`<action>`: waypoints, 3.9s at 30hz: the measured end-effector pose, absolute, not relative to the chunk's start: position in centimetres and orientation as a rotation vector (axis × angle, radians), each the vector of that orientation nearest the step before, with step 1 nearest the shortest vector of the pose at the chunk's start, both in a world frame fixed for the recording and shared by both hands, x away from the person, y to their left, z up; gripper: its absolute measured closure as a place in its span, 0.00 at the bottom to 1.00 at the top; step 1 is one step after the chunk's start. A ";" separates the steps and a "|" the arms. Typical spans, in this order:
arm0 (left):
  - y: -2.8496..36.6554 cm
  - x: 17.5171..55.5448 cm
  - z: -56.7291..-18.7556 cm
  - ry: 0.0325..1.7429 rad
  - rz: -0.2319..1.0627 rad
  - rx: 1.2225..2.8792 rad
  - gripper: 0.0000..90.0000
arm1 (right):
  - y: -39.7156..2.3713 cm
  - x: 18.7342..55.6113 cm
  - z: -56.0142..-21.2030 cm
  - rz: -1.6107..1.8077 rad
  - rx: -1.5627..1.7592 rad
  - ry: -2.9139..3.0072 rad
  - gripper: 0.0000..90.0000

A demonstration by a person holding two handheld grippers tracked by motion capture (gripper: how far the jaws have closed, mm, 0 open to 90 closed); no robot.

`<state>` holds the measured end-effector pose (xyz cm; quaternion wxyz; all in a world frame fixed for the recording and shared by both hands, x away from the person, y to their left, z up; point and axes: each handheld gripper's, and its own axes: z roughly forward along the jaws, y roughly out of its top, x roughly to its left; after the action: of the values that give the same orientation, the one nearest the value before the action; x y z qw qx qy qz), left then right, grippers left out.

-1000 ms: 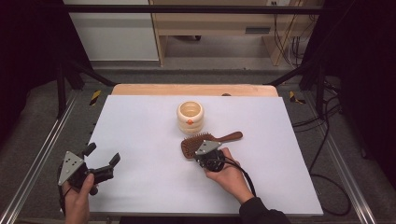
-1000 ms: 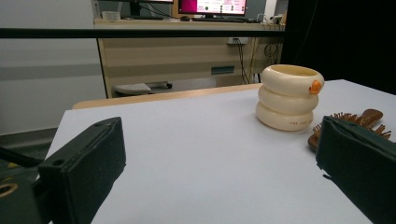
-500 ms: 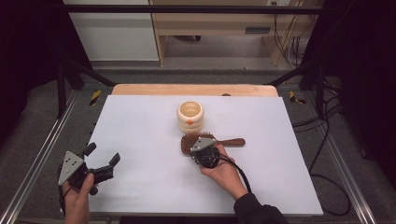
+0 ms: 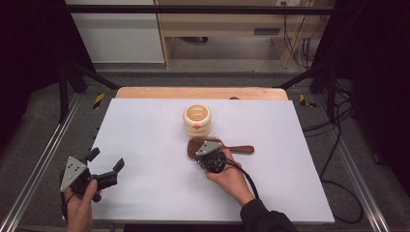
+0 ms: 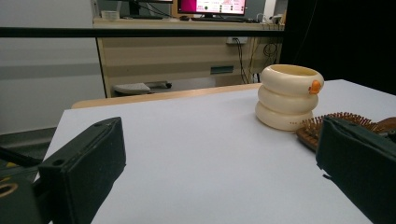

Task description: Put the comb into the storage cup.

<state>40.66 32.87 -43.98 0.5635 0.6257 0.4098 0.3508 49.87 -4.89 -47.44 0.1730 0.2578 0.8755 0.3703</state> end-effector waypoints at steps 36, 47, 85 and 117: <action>32.7 40.7 -44.0 0.960 0.827 1.480 0.02 | -14.1 50.4 -42.5 1.111 0.866 2.327 0.99; 32.8 40.7 -44.0 0.961 0.828 1.482 0.02 | -14.9 51.9 -44.3 0.992 0.847 2.403 0.70; 32.6 40.8 -44.2 0.957 0.815 1.500 0.02 | -14.8 54.1 -46.9 0.992 0.715 2.582 0.51; 32.5 40.8 -44.2 0.958 0.811 1.510 0.02 | -14.5 53.3 -46.9 0.903 0.665 2.633 0.59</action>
<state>40.85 32.52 -44.20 0.5556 0.6394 0.4056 0.3435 53.32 -14.52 -46.88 0.1394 0.2300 0.9111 0.3123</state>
